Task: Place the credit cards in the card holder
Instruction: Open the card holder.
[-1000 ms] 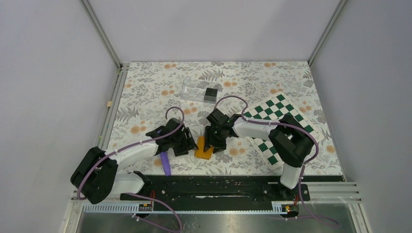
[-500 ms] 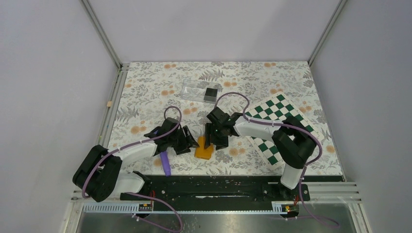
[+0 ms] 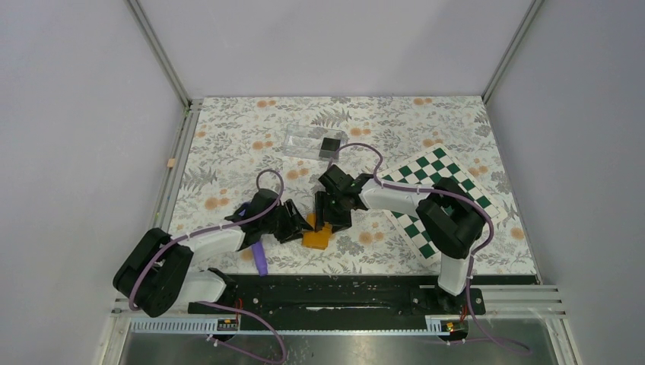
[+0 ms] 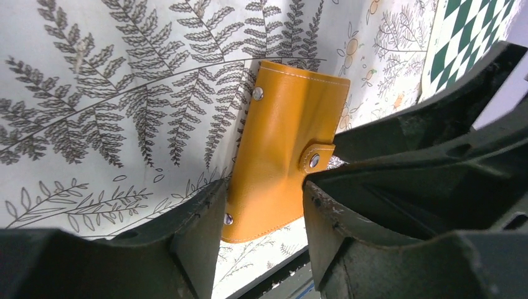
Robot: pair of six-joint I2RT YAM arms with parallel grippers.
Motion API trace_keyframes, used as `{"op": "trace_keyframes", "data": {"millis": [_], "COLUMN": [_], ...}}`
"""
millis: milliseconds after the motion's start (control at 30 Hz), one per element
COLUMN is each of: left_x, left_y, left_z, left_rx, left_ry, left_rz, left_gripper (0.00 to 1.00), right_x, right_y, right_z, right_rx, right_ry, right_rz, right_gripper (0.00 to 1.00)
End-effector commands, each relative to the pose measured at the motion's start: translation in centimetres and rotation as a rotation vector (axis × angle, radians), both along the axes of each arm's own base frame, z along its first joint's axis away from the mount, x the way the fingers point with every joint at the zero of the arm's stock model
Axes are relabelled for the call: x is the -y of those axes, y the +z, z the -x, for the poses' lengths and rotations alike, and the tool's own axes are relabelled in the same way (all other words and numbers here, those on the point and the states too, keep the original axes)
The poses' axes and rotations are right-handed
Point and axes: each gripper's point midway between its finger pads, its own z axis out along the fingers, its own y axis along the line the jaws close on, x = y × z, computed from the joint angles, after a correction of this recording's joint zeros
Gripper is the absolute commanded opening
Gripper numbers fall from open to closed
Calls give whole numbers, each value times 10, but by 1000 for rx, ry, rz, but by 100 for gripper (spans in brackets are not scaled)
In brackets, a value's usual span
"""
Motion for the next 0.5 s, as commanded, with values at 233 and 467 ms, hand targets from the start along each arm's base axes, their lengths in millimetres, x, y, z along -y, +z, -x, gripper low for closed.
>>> {"op": "trace_keyframes", "data": {"millis": [233, 467], "left_x": [-28, -24], "left_y": [-19, -35], "left_z": [-1, 3], "left_rx": [16, -59], "left_ry": [97, 54], "left_rz": [-130, -229], "left_gripper": [35, 12], "right_x": [18, 3], "right_y": [31, 28], "right_z": [-6, -7], "right_rx": [128, 153], "right_ry": [34, 102], "right_rz": [127, 238], "right_gripper": [66, 65]}}
